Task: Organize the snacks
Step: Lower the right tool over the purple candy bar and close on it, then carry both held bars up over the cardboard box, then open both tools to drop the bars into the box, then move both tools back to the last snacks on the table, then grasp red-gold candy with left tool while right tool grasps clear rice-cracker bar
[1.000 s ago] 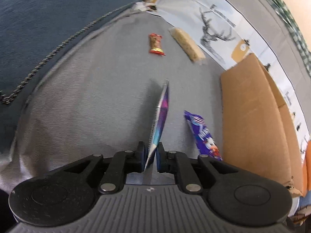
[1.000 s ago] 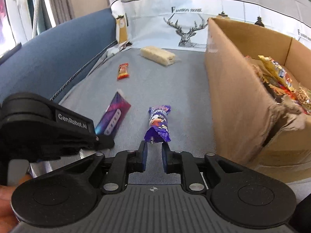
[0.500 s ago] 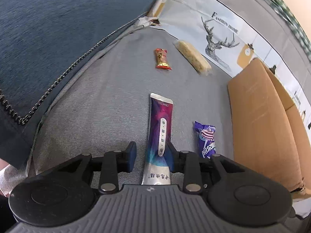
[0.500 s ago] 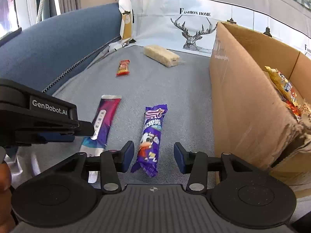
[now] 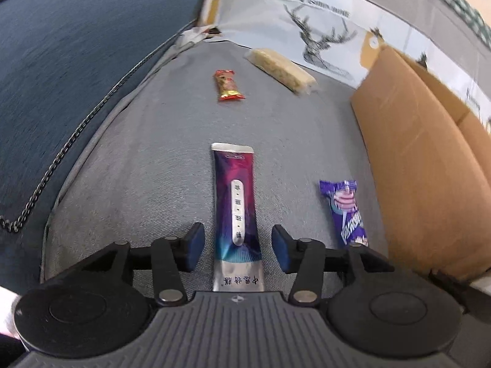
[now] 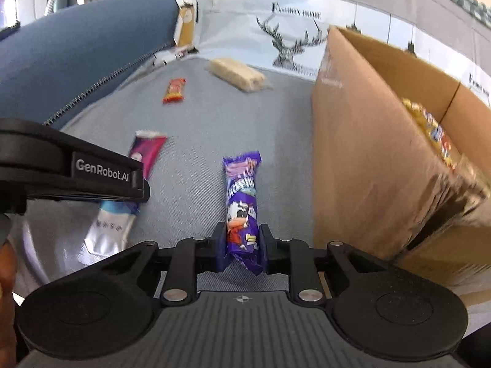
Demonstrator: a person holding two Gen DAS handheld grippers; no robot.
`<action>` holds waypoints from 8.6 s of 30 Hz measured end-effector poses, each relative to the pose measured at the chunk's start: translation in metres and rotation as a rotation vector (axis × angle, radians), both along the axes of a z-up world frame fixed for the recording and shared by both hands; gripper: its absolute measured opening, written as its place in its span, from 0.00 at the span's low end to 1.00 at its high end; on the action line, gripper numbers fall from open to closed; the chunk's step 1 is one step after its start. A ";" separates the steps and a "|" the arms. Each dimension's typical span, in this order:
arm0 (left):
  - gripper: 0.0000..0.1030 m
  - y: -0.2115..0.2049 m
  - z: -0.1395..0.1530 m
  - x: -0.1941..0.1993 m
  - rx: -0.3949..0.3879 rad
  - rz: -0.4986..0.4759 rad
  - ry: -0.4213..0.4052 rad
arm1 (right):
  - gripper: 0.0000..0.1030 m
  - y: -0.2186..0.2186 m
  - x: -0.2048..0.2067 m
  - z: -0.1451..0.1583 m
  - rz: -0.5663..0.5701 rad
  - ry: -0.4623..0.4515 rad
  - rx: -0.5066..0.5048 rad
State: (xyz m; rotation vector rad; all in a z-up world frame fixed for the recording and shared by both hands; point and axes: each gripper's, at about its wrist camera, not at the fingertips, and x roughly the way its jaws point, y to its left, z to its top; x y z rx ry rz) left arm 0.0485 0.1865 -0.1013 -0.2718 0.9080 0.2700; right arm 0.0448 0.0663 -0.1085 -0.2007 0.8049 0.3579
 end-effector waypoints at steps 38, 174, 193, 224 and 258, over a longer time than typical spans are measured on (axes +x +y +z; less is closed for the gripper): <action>0.19 0.005 0.003 -0.003 0.067 0.033 -0.019 | 0.20 -0.006 -0.006 0.008 0.047 -0.042 0.059; 0.18 -0.188 0.165 0.044 -0.124 -0.293 -0.387 | 0.17 -0.249 0.046 0.095 -0.305 -0.495 0.471; 0.20 -0.197 0.180 0.059 -0.138 -0.315 -0.410 | 0.17 -0.251 0.041 0.096 -0.298 -0.533 0.469; 0.19 -0.031 0.095 -0.040 -0.145 -0.123 -0.340 | 0.55 -0.226 0.027 0.092 -0.282 -0.534 0.299; 0.42 0.070 0.011 0.144 -0.049 0.290 -0.111 | 0.72 -0.087 0.152 0.192 0.090 -0.301 0.246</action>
